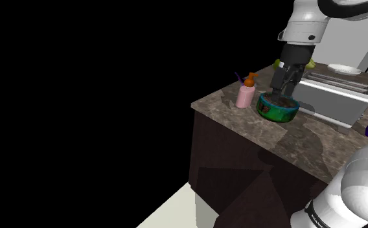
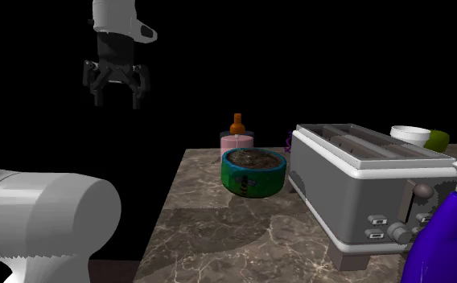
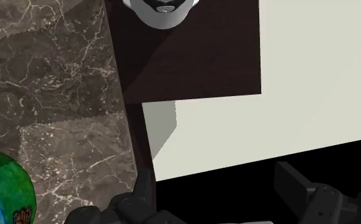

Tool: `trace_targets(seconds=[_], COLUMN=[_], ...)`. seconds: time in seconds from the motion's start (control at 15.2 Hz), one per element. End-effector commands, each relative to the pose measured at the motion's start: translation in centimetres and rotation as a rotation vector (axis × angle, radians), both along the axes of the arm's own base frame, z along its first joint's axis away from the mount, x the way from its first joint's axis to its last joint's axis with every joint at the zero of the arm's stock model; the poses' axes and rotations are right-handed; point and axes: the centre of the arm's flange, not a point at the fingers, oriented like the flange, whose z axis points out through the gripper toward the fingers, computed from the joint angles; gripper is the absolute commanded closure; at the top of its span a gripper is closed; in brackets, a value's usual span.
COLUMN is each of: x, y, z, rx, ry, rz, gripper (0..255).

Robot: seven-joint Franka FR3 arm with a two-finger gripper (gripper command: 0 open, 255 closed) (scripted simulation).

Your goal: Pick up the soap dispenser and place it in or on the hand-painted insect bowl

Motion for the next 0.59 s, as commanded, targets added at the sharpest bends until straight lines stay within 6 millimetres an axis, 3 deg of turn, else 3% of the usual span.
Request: trace_targets(seconds=[0.0, 0.53], x=[0.0, 6.4], y=[0.0, -8.0], z=[0.0, -1.2], rx=[0.000, -0.005], ry=[0.000, -0.017], rz=[0.000, -0.010], gripper=[0, 0])
